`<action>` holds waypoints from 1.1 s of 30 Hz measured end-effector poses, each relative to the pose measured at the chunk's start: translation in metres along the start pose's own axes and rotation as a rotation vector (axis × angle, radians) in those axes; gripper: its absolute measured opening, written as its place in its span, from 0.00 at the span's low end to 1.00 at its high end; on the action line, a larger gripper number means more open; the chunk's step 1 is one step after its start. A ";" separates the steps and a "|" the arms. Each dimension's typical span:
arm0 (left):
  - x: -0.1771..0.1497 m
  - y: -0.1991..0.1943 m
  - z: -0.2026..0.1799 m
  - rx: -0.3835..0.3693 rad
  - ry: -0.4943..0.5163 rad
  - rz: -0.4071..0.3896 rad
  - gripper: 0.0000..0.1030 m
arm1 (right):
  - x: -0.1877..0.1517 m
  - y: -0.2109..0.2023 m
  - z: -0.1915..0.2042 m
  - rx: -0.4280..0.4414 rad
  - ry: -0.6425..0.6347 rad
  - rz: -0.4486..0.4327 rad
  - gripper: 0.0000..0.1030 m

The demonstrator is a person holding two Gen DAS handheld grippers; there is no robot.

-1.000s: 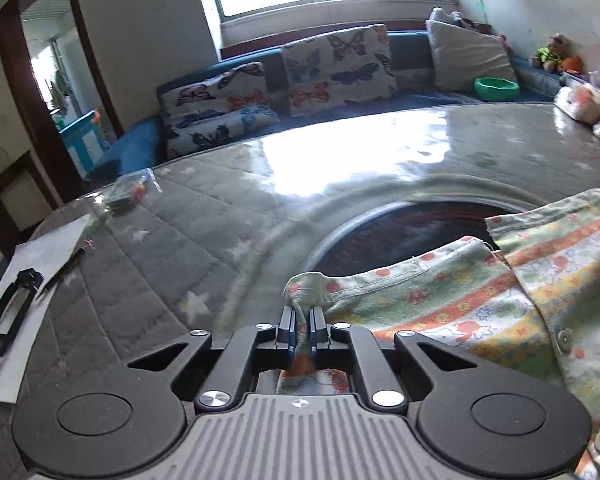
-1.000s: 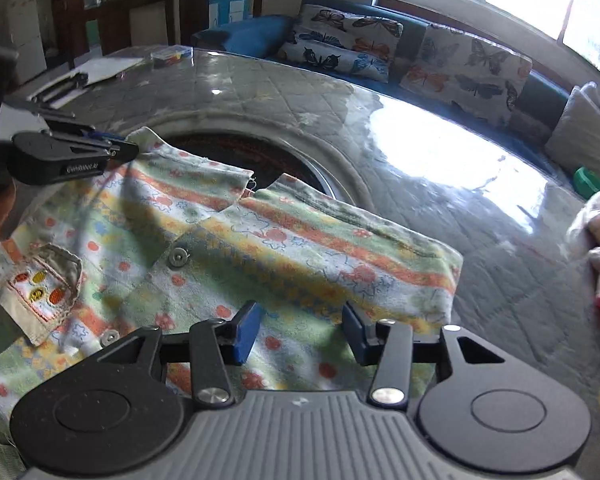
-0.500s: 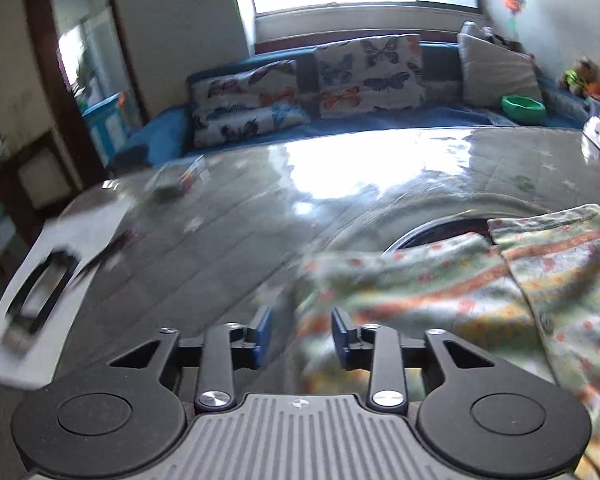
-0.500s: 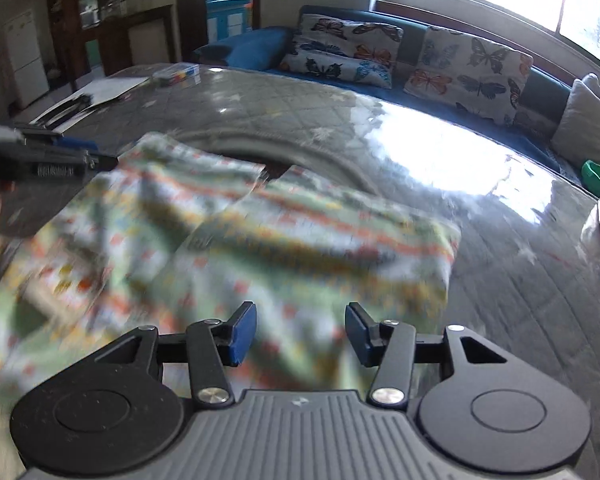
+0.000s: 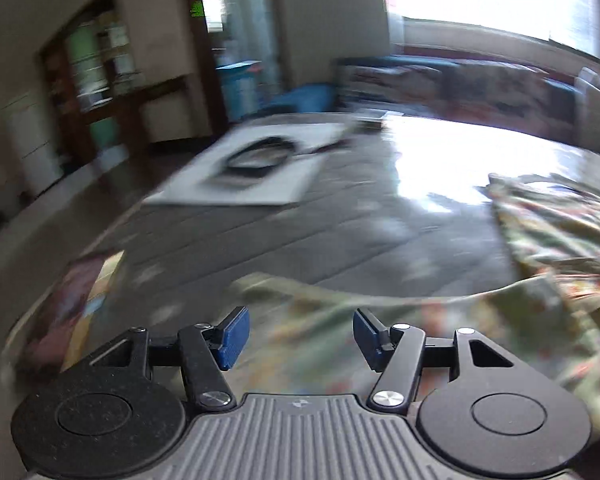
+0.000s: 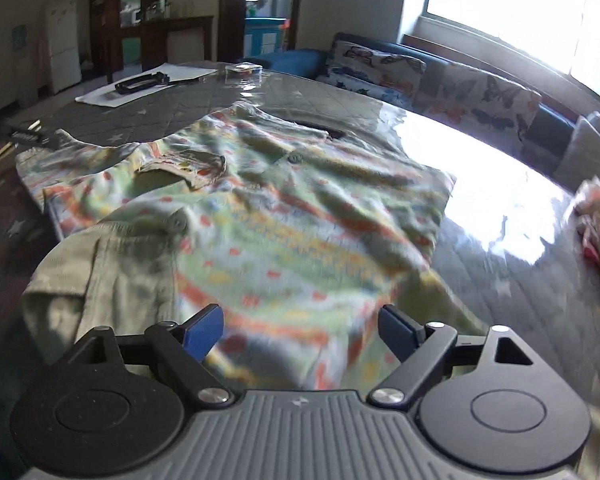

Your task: Fold clothes

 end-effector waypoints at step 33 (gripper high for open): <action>0.007 0.054 0.024 0.243 0.234 -0.055 0.26 | -0.077 -0.040 -0.116 -0.318 0.403 -0.079 0.98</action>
Point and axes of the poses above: each gripper's, at about its wrist camera, not at the fingertips, and y roughly the way its jaws point, z to its left, x to its top, the point moved 4 cm from there along y, roughly the way its jaws point, and after that the axes turned 4 degrees about y, right-handed, at the moved point
